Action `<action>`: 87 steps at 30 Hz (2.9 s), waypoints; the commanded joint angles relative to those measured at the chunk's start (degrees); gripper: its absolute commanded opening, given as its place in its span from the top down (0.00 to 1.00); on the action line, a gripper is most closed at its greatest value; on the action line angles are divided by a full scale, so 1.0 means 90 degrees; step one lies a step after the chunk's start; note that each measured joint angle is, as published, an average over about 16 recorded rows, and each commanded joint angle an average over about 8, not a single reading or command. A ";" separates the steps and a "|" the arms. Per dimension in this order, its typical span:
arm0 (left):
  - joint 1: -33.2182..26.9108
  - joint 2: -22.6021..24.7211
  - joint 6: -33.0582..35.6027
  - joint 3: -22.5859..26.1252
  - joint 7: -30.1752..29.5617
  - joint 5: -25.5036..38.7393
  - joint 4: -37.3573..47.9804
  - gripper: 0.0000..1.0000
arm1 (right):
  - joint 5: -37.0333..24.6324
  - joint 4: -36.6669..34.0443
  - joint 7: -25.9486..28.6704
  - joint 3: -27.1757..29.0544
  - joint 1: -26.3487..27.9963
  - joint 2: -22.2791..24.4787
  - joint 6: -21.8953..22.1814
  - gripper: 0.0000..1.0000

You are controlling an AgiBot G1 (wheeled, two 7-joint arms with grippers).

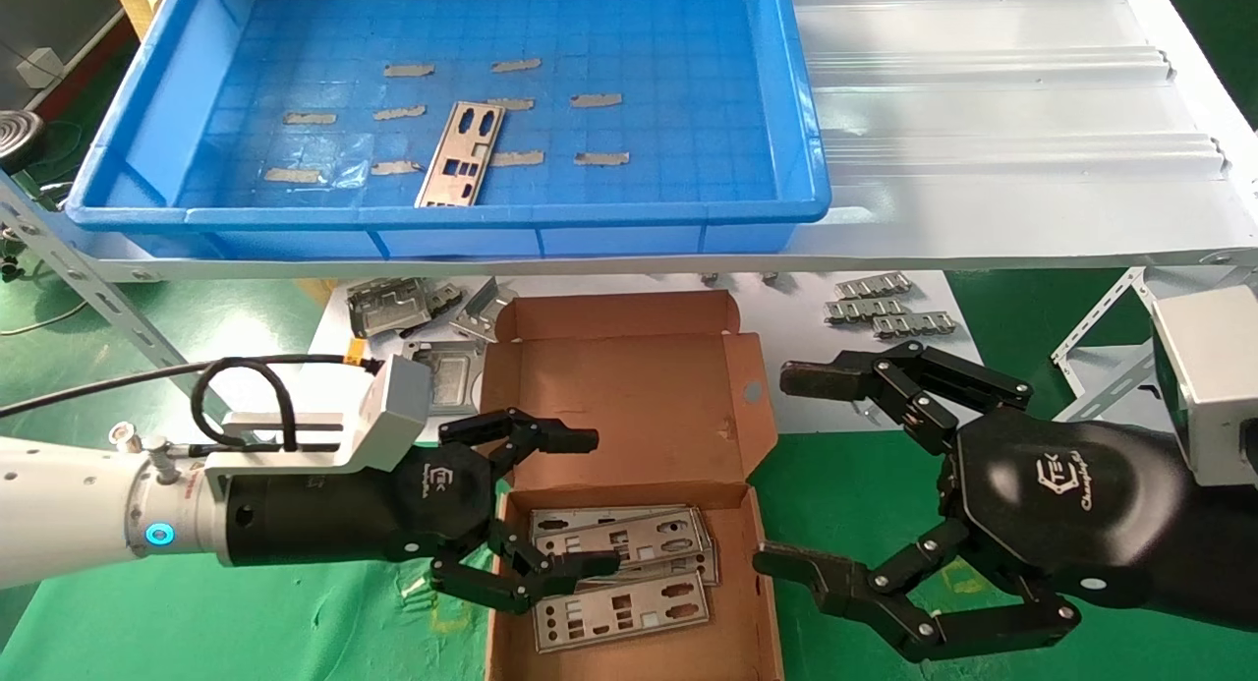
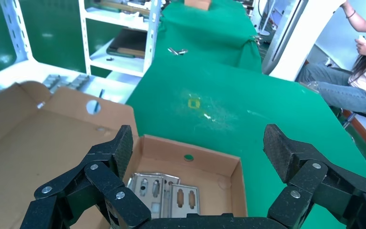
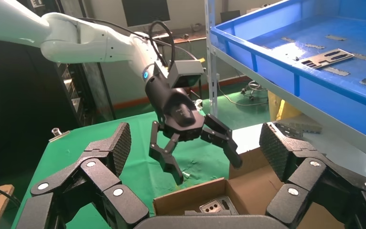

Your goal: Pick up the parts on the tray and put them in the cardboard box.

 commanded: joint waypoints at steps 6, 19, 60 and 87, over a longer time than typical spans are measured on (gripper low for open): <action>0.0278 -0.0340 -0.0069 -0.0352 -0.0302 -0.0155 -0.0660 0.00 | 0.0000 0.0000 0.0000 0.0000 0.0000 0.0000 0.0000 0.00; 0.0794 -0.0973 -0.0196 -0.1005 -0.0865 -0.0444 -0.1888 0.00 | 0.0000 0.0000 0.0000 0.0000 0.0000 0.0000 0.0000 0.00; 0.2124 -0.2597 -0.0519 -0.2687 -0.2277 -0.1195 -0.5036 0.00 | 0.0002 -0.0002 0.0000 0.0000 -0.0001 0.0001 0.0001 0.00; 0.2063 -0.2526 -0.0514 -0.2610 -0.2242 -0.1155 -0.4895 0.00 | 0.0001 -0.0002 0.0000 0.0000 -0.0001 0.0001 0.0002 0.00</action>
